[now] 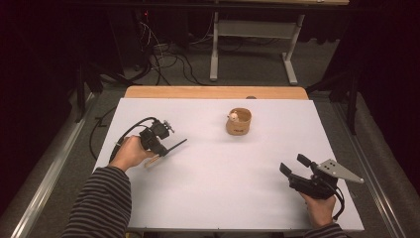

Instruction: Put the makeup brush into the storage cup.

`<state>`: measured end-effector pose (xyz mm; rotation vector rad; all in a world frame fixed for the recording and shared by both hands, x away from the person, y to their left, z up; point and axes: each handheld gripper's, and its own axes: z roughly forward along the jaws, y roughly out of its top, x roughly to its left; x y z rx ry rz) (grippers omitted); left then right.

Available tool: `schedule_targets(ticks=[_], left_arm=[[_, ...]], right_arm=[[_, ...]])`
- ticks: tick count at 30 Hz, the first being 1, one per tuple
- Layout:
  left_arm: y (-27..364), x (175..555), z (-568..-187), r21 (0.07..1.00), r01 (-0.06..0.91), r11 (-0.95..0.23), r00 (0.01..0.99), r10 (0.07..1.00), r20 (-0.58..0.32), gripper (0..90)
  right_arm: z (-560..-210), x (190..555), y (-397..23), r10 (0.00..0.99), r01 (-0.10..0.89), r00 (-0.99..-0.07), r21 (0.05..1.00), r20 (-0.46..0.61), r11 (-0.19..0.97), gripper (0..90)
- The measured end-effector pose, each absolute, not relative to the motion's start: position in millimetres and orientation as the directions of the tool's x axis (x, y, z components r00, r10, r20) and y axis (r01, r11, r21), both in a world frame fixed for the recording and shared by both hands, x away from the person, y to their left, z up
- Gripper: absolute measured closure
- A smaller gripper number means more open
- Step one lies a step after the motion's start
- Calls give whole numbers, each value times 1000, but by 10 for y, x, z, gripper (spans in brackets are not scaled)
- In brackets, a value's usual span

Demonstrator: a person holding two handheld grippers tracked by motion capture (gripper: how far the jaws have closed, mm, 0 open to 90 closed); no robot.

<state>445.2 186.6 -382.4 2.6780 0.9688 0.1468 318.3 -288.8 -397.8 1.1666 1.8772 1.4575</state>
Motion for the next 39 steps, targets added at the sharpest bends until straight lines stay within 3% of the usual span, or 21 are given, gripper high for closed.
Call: schedule_targets(ticks=[39], left_arm=[[1403,3933,-3343,446,421,-790,879,477,15,830]], right_arm=[[-3977,3186,-2874,839,331,-528,942,130,62,281]])
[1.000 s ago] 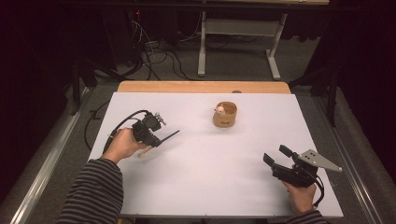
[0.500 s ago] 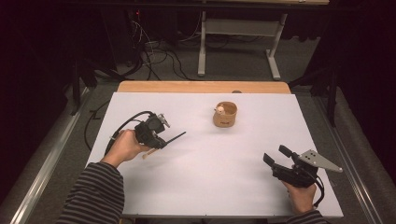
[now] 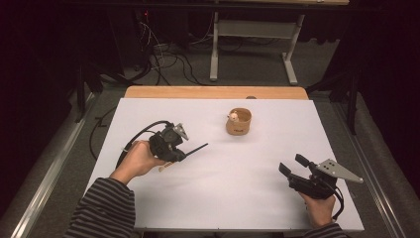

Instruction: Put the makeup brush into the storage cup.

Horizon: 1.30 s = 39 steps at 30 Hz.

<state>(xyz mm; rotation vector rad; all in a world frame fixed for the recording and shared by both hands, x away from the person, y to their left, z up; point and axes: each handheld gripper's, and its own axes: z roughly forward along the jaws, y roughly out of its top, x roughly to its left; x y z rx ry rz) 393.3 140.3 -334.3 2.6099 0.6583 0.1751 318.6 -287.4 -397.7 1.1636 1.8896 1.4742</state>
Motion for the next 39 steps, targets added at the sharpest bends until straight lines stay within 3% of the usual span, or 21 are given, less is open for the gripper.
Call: schedule_targets(ticks=[39], left_arm=[[976,3649,-3239,519,319,-793,931,365,-15,830]], right_arm=[[-3906,3164,-2820,824,292,-558,953,99,84,296]])
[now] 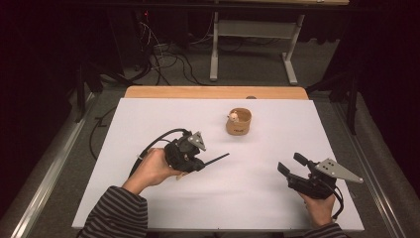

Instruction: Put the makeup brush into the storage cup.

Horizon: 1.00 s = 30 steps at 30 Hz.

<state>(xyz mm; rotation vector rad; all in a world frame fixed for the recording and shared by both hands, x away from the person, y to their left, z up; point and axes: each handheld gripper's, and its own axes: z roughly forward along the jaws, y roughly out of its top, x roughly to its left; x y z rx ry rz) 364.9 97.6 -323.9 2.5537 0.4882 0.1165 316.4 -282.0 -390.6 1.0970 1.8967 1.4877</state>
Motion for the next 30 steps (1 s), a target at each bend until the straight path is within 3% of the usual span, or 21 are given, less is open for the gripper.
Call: schedule_targets(ticks=[9,30], left_arm=[[878,3547,-3264,560,300,-772,939,343,-30,829],[858,3525,-3281,550,281,-786,949,314,-36,830]], right_arm=[[-3885,3162,-2756,812,290,-577,952,88,102,299],[-3721,3139,-2456,744,252,-667,950,34,183,316]])
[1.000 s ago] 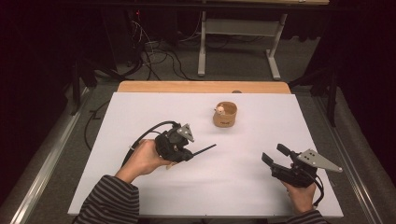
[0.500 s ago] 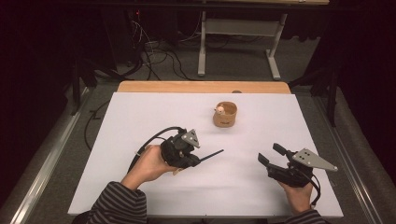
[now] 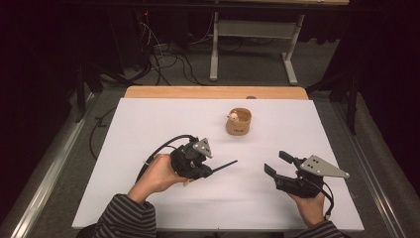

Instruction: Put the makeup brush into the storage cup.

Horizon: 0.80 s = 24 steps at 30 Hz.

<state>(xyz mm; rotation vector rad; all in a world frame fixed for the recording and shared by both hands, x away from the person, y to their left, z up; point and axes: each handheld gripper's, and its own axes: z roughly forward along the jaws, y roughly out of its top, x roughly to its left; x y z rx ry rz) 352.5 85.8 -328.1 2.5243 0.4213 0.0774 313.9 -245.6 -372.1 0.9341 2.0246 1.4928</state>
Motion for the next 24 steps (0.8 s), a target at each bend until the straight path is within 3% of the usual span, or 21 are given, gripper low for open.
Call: schedule_targets(ticks=[24], left_arm=[[785,3558,-3371,501,284,-818,948,317,-20,830]], right_arm=[[-3505,3141,-1967,624,187,-781,937,-40,294,365]])
